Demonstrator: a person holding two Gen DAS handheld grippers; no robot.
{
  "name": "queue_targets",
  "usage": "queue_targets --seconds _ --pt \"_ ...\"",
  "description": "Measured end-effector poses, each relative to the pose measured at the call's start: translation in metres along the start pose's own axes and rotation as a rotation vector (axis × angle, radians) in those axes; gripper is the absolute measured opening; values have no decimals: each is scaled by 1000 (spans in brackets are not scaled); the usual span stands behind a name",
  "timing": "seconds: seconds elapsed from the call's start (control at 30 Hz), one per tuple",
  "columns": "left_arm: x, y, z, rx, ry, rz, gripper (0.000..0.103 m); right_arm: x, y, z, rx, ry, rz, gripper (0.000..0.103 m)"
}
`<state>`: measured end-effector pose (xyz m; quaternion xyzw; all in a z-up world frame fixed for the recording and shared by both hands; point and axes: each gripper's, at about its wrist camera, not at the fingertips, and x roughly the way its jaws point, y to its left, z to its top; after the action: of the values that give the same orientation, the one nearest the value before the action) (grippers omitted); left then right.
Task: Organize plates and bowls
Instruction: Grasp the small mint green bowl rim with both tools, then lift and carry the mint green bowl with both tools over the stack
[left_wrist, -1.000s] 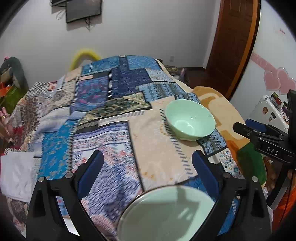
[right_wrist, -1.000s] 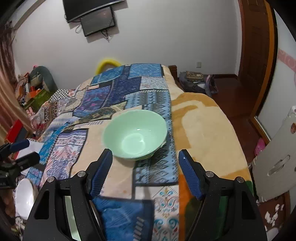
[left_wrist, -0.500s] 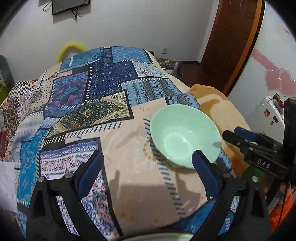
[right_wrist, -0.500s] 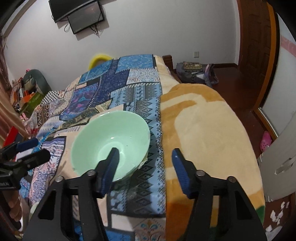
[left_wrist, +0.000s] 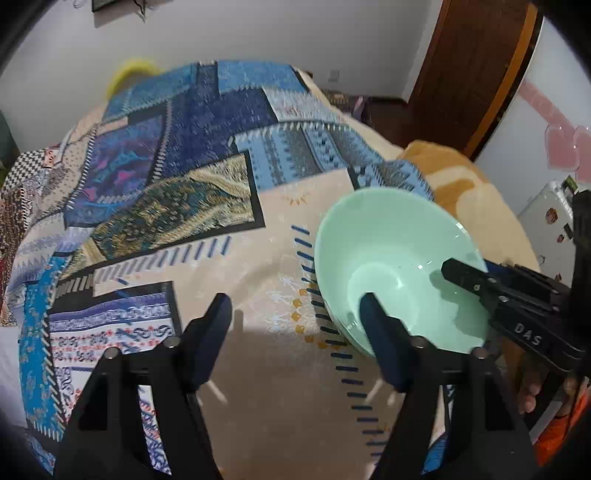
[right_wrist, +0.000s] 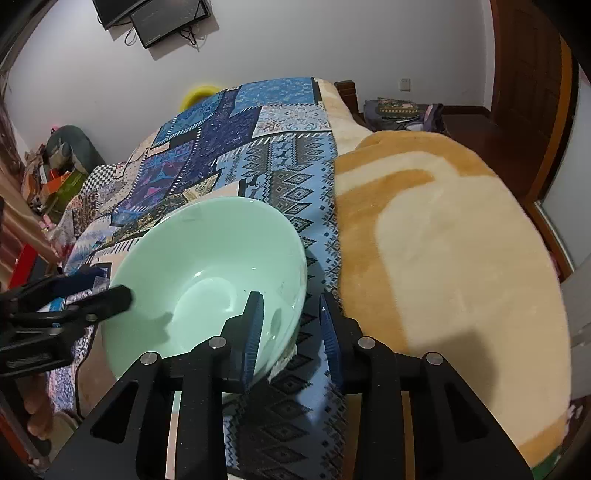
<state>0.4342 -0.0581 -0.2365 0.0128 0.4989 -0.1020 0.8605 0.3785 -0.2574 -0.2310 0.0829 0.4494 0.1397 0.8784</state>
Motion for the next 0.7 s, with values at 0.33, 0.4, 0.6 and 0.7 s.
queue_targets --seconds 0.33,0.4,0.6,0.7 --pt "25 -14 3 -13 62 -100 18 4 7 -4 -40 -2 16 18" --pt "24 -20 2 4 50 -71 16 5 8 -3 -37 -2 18 18" --pt "20 -21 -2 10 52 -60 16 -1 12 -2 -43 -6 18 18" --pt "15 -21 -6 8 55 -62 16 -6 15 -3 -48 -9 16 18"
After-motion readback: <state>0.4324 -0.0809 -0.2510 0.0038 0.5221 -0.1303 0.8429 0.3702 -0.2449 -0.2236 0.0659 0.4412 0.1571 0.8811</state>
